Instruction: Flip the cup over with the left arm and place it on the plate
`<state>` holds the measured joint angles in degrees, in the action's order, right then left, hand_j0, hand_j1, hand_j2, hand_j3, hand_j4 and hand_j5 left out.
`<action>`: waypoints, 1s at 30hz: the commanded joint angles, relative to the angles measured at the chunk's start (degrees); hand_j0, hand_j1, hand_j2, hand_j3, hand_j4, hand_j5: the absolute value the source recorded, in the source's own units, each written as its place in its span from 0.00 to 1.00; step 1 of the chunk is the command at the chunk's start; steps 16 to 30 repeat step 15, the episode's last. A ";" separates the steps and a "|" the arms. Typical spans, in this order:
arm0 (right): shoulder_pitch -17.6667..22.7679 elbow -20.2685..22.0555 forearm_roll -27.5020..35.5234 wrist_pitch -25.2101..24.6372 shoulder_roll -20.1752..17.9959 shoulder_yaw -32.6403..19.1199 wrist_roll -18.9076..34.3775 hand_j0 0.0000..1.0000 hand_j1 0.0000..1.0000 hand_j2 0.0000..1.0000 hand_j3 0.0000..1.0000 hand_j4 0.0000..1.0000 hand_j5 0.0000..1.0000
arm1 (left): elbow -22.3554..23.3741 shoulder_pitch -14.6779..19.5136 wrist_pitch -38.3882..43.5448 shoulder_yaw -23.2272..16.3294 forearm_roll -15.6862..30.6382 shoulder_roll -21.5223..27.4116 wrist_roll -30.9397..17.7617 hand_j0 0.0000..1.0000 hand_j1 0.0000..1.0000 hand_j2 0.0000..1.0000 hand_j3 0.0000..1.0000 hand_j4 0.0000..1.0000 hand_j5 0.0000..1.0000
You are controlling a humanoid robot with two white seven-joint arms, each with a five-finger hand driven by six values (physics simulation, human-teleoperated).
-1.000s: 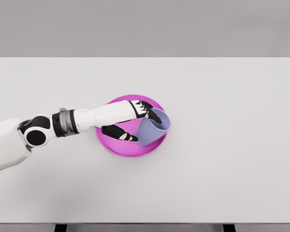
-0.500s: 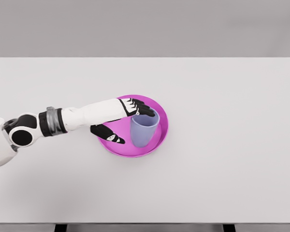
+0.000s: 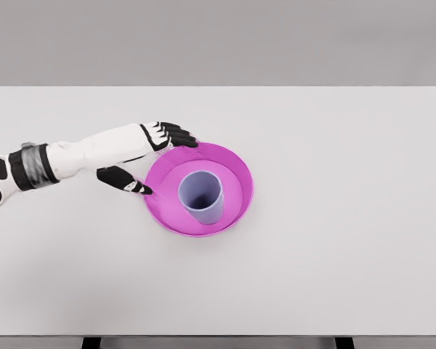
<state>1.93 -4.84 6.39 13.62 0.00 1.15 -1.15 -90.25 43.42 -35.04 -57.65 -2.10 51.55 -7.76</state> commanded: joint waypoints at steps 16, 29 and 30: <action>0.00 0.00 0.02 0.00 0.00 -0.01 0.01 1.00 1.00 1.00 1.00 1.00 1.00 | 11.68 -5.98 0.04 7.29 0.08 4.17 -0.07 1.00 1.00 1.00 1.00 1.00 1.00; 0.00 0.00 0.02 0.00 0.00 -0.01 0.01 1.00 1.00 1.00 1.00 1.00 1.00 | 11.68 -5.98 0.04 7.29 0.08 4.17 -0.07 1.00 1.00 1.00 1.00 1.00 1.00; 0.00 0.00 0.02 0.00 0.00 -0.01 0.01 1.00 1.00 1.00 1.00 1.00 1.00 | 11.68 -5.98 0.04 7.29 0.08 4.17 -0.07 1.00 1.00 1.00 1.00 1.00 1.00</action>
